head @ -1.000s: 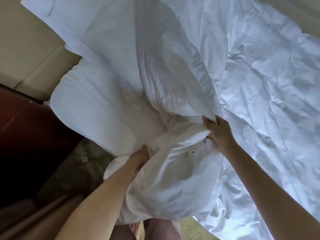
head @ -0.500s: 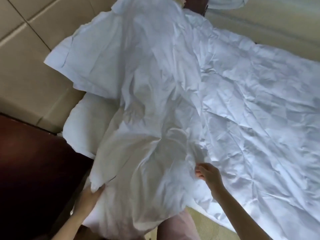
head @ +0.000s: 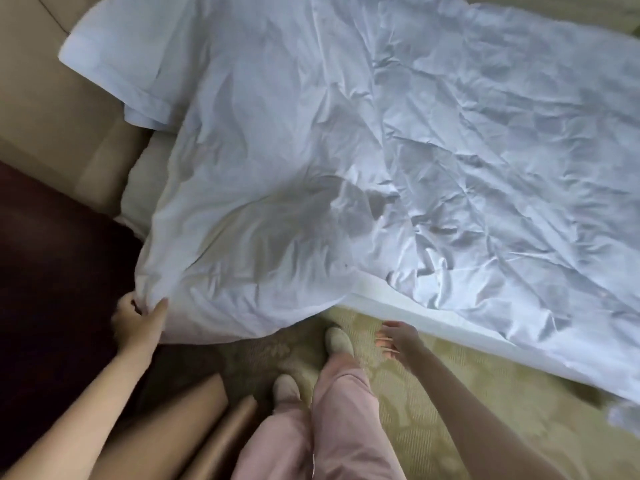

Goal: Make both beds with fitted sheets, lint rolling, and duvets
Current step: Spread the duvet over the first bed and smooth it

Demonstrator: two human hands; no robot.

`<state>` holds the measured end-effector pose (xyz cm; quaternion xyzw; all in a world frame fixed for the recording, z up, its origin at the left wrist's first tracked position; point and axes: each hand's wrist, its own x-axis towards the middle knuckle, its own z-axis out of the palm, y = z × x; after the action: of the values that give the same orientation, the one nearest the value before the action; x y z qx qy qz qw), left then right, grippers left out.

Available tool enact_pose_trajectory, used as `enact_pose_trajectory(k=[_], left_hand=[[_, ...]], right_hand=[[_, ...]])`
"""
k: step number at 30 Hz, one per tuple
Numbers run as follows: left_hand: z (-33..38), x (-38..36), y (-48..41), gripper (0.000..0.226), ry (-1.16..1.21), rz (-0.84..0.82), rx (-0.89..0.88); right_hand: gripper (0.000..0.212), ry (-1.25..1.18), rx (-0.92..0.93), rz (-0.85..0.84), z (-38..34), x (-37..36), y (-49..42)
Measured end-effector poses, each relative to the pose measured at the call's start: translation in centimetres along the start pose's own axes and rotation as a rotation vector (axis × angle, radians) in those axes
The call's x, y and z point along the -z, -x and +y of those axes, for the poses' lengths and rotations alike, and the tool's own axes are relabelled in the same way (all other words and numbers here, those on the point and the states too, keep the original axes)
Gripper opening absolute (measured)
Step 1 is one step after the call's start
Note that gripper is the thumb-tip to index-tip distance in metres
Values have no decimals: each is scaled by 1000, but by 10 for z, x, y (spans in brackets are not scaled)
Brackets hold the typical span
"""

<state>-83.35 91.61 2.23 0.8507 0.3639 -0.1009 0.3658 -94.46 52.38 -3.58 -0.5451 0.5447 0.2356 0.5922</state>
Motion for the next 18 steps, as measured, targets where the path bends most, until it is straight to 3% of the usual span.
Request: enact_pose_trajectory(k=[2,5,8,9,10,13,14,16,18], left_hand=[[-17,-36,19,13,78,-86,121],[-43,-109,50,9,176,-411,374],[-49,-183,80,22,398,-773,600],[-44,-207,87,26,506,-831,668],[-35,-230,94,30,637,-843,729],[-1,-291,94,35,1092,-754,921],[10,-306,91,33,1244,-736,973],[29,-322,85,26,1430,-710,1041],[43,-323,77,25,1475,-685,1075]], right_hand=[[21,-194,-13,9,-2,5,-16],[21,-524,-41,43,-14,17,-56],[24,-764,-22,88,-28,25,-105],[37,-830,-4,70,-30,25,-119],[53,-856,22,72,-32,25,-129],[43,-1063,-62,-158,-46,23,-154],[43,-1131,-27,-228,-53,22,-159],[54,-1137,125,-190,-60,17,-168],[28,-1232,170,-300,-68,19,-167]])
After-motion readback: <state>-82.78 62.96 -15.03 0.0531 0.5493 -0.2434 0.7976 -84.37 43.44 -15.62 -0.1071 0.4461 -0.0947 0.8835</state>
